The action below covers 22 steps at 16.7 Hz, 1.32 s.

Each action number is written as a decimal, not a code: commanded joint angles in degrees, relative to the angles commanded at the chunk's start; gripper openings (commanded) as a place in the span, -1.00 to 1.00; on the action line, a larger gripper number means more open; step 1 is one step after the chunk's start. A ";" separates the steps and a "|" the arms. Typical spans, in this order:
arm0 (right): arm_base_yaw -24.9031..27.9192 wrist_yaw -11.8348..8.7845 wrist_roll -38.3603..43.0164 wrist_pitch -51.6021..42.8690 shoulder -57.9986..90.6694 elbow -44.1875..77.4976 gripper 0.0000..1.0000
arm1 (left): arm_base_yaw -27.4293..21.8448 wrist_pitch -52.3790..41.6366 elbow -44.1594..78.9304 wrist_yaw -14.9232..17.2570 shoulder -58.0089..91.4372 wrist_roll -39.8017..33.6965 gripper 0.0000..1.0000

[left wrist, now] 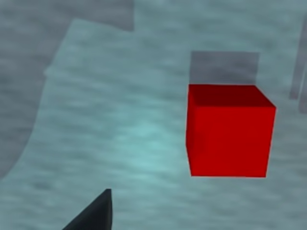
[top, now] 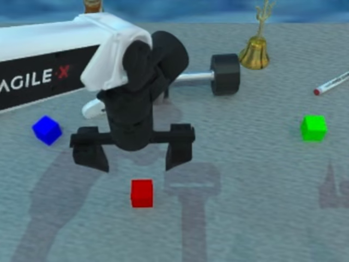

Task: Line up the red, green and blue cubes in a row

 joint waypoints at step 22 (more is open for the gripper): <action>5.92 0.36 7.31 -46.66 86.60 69.71 1.00 | 29.33 39.95 -58.96 -0.52 -75.81 18.59 1.00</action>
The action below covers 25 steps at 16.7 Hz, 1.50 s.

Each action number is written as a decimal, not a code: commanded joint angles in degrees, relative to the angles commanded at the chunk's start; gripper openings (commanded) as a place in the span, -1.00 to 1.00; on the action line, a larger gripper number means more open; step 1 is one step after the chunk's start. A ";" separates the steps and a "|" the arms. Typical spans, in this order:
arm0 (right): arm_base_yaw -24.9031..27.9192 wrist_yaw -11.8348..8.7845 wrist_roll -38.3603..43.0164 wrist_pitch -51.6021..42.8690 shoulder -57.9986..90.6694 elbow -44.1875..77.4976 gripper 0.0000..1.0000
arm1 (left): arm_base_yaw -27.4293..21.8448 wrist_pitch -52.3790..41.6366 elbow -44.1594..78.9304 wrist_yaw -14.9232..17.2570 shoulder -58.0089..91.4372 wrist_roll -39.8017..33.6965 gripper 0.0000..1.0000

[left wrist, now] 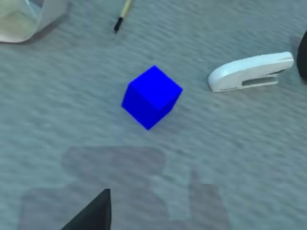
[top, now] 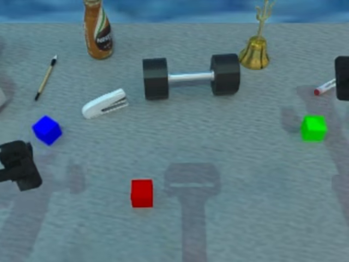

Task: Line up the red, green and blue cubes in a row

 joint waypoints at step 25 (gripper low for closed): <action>2.91 -0.13 3.81 -6.53 44.28 24.55 1.00 | 9.30 21.74 -21.73 2.11 -31.73 19.90 1.00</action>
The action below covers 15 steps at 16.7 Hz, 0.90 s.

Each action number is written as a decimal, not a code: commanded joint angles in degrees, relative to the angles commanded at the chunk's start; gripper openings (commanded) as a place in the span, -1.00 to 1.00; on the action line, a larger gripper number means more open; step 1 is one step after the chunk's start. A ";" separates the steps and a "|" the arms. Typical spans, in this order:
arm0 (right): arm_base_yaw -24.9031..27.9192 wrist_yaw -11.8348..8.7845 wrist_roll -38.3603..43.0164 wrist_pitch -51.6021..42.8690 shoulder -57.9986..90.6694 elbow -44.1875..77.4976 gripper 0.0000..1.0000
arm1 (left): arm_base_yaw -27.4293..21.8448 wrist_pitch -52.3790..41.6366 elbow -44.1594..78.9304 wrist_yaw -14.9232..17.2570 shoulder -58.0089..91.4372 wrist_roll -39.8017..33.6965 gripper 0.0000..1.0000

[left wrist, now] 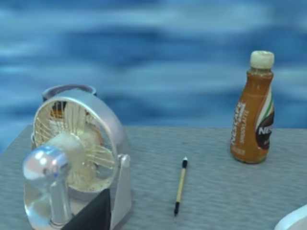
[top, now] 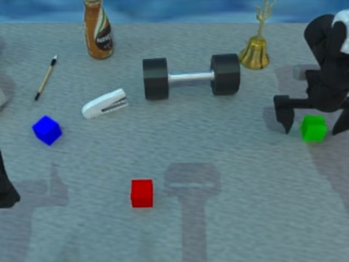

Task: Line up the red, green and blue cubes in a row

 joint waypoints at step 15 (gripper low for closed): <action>0.02 0.00 0.02 0.58 0.33 -0.44 -0.66 | 0.00 0.00 0.00 0.00 0.00 0.00 1.00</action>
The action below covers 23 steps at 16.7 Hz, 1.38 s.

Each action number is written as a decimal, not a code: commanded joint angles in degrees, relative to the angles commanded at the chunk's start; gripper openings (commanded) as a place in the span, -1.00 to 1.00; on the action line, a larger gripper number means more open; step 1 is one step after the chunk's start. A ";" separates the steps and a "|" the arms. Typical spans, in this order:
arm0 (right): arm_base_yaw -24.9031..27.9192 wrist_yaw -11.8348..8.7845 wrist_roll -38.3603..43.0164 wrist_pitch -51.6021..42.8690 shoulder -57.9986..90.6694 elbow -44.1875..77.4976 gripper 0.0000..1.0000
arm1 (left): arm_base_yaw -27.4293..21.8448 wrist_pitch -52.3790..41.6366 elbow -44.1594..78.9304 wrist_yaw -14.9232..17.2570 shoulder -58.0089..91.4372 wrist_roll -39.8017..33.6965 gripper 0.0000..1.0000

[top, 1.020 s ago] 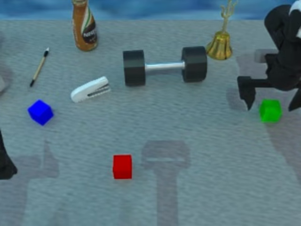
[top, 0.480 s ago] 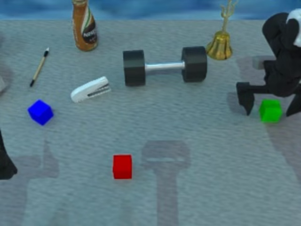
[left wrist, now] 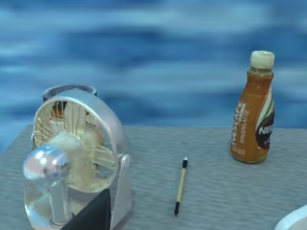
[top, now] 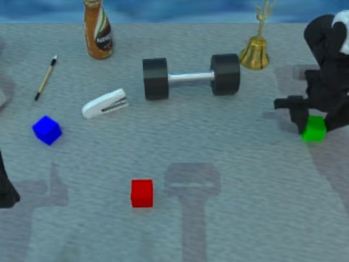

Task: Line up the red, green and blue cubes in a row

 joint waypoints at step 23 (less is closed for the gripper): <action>0.33 0.13 -0.18 -13.83 -5.43 9.34 -1.00 | 0.00 0.00 0.00 0.00 0.00 0.00 1.00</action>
